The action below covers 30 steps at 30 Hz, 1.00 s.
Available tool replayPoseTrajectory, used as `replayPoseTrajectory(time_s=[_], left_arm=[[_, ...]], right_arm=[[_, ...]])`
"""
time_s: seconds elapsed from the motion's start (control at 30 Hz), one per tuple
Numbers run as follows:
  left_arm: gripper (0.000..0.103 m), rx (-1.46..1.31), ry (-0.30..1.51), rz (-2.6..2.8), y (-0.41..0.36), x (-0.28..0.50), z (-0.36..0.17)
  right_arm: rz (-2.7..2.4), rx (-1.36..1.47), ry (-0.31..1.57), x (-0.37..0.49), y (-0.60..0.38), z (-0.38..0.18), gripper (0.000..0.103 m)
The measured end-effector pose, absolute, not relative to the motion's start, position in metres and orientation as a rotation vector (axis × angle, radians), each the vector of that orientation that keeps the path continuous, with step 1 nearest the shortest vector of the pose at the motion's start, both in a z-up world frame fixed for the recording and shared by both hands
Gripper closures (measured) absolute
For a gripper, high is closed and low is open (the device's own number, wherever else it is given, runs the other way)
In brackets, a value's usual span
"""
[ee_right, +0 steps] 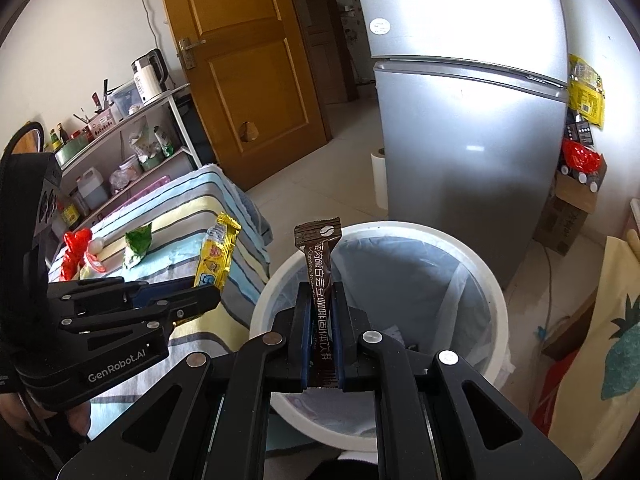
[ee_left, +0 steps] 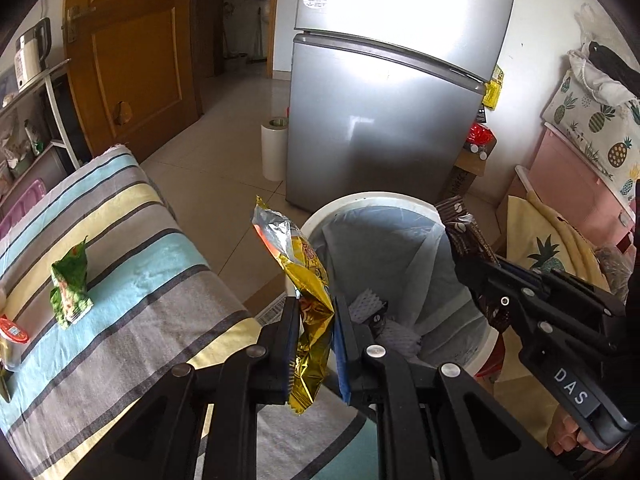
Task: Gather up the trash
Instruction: 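Open both tools over the white bin to drop the wrappers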
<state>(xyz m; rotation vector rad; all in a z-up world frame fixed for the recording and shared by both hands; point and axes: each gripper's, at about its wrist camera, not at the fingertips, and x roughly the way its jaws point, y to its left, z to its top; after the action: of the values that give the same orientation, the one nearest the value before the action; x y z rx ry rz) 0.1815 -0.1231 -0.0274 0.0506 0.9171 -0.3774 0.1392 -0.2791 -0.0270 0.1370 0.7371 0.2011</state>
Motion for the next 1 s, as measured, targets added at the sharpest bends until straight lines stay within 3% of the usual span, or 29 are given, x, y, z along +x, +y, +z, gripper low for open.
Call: replayPoseTrajectory(time_s=[0.43, 0.53, 0.63, 0.7, 1.0], left_arm=[[0.086, 0.077, 0.968, -0.476, -0.177, 0.196, -0.049], [0.084, 0.069, 0.983, -0.462, -0.176, 0.200, -0.053], [0.069, 0.053, 0.993, -0.452, -0.173, 0.201, -0.056], [0.066, 0.045, 0.990, -0.449, -0.171, 0.201, -0.056], [0.063, 0.052, 0.942, -0.423, -0.157, 0.191, -0.039]], right_arm=[[0.089, 0.177, 0.841, 0.156, -0.316, -0.059, 0.093], [0.058, 0.177, 0.852, 0.157, -0.322, -0.064, 0.086], [0.052, 0.189, 0.867, 0.159, -0.326, -0.067, 0.072], [0.045, 0.193, 0.865, 0.158, -0.328, -0.067, 0.064], [0.043, 0.164, 0.837, 0.152, -0.319, -0.056, 0.064]])
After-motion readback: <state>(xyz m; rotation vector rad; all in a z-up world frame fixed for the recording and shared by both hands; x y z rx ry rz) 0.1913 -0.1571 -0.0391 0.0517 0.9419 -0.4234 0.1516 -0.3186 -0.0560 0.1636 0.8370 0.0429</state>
